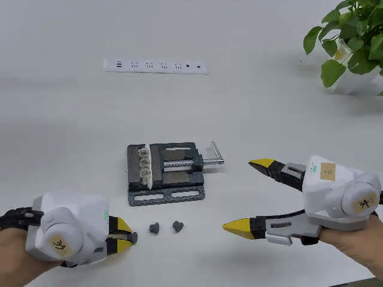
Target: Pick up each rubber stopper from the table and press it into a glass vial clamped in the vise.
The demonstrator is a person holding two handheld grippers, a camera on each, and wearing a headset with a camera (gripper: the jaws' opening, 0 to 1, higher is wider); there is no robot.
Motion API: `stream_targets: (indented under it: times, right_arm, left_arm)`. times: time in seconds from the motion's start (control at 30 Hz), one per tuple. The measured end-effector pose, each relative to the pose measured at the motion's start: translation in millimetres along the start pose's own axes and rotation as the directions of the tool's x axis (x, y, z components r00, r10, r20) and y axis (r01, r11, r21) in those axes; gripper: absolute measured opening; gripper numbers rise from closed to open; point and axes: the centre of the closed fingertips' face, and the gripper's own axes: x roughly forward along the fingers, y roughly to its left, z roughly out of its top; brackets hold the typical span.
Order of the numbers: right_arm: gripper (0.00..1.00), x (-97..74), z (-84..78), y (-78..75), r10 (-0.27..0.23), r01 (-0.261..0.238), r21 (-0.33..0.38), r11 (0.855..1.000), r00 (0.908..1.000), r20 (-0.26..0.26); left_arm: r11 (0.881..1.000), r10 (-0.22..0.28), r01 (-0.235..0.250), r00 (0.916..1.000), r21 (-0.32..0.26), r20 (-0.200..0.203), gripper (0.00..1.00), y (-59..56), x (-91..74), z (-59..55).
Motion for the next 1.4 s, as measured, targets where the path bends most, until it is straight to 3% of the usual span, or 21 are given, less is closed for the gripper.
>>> stream_targets:
  times: [0.27,0.43,0.67,0.87,0.97,1.17,1.27,1.4]
  right_arm:
    - [0.79,0.3,1.7,1.9,0.005,-0.005,0.001,1.0,1.0,0.002]
    - [0.78,0.9,7.6,6.7,0.015,-0.015,-0.005,1.0,0.9999,0.007]
    - [0.75,0.7,26.2,15.5,0.048,-0.047,-0.026,0.999,0.9986,0.021]
    - [0.66,-1.7,44.8,22.8,0.112,-0.111,-0.013,0.994,0.9933,0.031]
    - [0.59,-2.8,53.7,28.1,0.15,-0.149,-0.008,0.989,0.9884,0.025]
    - [0.47,-2.2,71.0,43.4,0.229,-0.229,-0.034,0.973,0.9733,0.009]
    - [0.41,-1.3,78.5,55.5,0.281,-0.281,-0.058,0.958,0.9596,-0.011]
    - [0.34,1.0,83.7,66.0,0.321,-0.323,-0.088,0.942,0.9465,-0.032]
  left_arm:
    - [1.0,0.016,-0.016,0.9999,-0.023,0.002,0.04,3.3,0.5,-0.6]
    - [0.998,0.023,-0.022,0.9992,-0.054,0.032,0.04,4.5,-2.5,7.4]
    - [0.991,0.062,-0.046,0.99,-0.122,0.127,0.04,7.0,-17.5,43.6]
    - [0.981,0.097,-0.055,0.9687,-0.184,0.228,0.04,10.3,-31.8,82.1]
    - [0.977,0.105,-0.051,0.9607,-0.206,0.257,0.04,9.2,-37.6,97.8]
    - [0.973,0.109,-0.043,0.9515,-0.227,0.288,0.04,7.5,-43.0,119.8]
    - [0.972,0.107,-0.035,0.9472,-0.234,0.302,0.04,6.0,-46.1,131.0]
    - [0.97,0.102,-0.026,0.9454,-0.24,0.309,0.04,7.2,-44.4,131.1]
